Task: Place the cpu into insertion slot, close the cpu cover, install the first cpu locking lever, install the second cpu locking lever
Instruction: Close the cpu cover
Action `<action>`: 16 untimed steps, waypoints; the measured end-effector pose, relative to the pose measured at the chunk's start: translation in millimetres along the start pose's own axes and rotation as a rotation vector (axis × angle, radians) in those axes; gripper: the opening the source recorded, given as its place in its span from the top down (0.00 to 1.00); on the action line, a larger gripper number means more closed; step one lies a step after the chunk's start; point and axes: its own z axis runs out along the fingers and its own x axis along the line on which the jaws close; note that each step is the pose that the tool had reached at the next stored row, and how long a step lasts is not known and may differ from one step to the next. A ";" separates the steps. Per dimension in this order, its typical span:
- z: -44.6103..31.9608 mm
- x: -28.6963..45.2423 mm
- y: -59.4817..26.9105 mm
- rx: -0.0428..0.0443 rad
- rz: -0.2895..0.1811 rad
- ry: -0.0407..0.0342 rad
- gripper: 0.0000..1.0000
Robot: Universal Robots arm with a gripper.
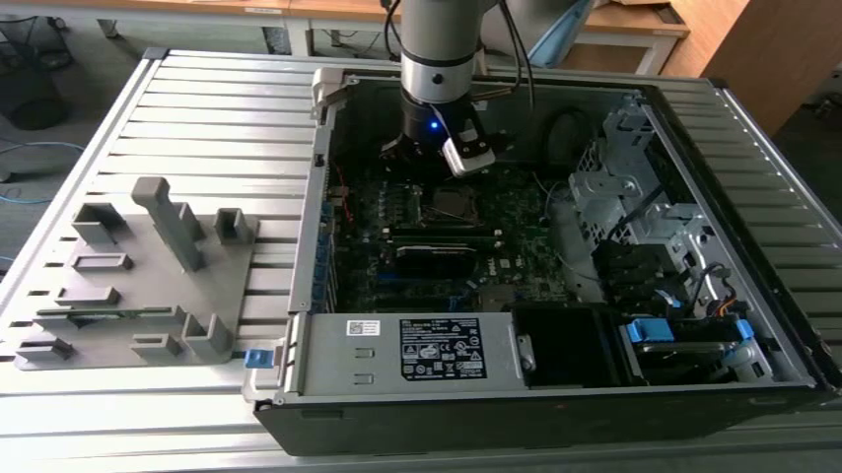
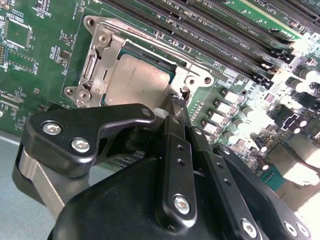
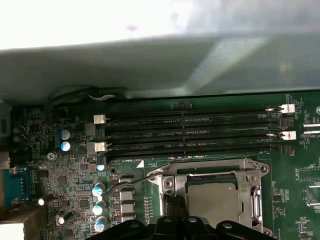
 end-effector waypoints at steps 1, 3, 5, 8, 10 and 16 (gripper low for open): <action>0.0 0.0 0.0 0.0000 0.000 0.0000 0.89; 0.1 0.0 0.0 -0.0002 0.000 -0.0001 0.89; 0.6 0.0 0.1 -0.0004 0.000 -0.0002 0.89; 1.9 0.1 -0.1 0.0006 0.000 0.0003 0.89; 2.2 0.2 -0.1 0.0006 0.000 0.0003 0.89; 2.5 0.1 0.1 0.0000 0.000 0.0000 0.89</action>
